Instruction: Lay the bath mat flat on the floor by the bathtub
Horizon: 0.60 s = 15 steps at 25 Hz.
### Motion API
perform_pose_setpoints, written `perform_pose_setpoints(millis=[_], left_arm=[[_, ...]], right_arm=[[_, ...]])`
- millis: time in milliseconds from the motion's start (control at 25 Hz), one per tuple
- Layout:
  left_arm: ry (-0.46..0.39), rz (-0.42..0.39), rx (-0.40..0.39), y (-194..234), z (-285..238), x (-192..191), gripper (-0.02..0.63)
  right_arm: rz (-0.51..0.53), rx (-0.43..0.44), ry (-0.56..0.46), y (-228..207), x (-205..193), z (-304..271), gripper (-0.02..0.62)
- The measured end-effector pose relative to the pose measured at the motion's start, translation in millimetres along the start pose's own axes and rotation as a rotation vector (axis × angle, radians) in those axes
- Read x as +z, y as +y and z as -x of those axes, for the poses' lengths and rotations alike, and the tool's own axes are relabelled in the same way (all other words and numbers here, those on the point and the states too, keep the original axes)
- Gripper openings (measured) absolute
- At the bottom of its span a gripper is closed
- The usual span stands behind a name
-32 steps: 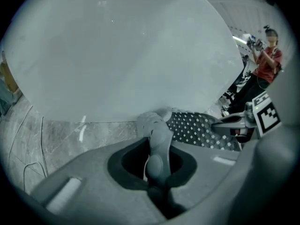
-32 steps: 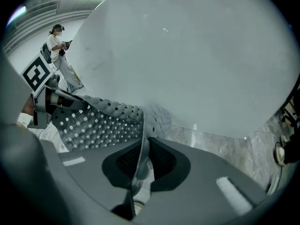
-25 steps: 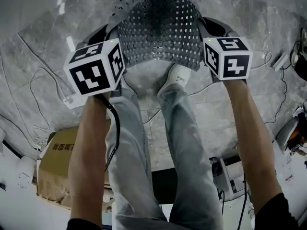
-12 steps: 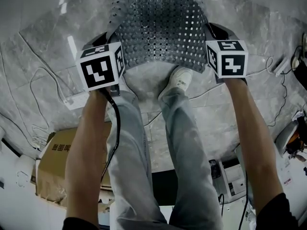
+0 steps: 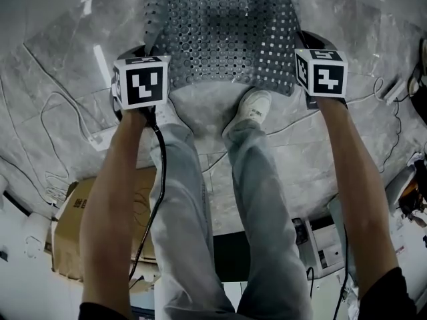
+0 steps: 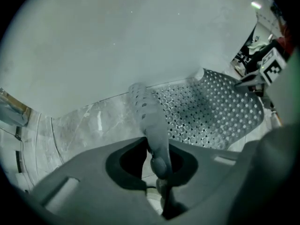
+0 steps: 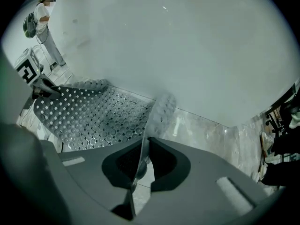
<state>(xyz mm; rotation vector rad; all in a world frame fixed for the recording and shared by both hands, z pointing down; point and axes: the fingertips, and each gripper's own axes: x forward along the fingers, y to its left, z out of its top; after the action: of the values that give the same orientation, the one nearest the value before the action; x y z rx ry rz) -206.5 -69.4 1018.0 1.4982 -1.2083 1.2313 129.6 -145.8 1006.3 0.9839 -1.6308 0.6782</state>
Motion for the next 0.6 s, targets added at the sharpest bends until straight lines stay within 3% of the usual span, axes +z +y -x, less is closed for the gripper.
perform_pose_setpoints(millis=[160, 280, 480, 600], left_arm=[[0.071, 0.027, 0.073, 30, -13, -20, 0.049], [0.062, 0.106, 0.006, 30, -28, -32, 0.054], [0.128, -0.003, 0.084, 44, -43, -47, 0.074], [0.155, 0.015, 0.092, 51, -56, -55, 0.084]], right_arm=[[0.141, -0.007, 0.047, -3, -8, -9, 0.026], [0.184, -0.003, 0.082, -5, -17, -13, 0.028], [0.209, -0.013, 0.139, -17, -36, -31, 0.029], [0.221, -0.024, 0.17, -21, -48, -41, 0.032]])
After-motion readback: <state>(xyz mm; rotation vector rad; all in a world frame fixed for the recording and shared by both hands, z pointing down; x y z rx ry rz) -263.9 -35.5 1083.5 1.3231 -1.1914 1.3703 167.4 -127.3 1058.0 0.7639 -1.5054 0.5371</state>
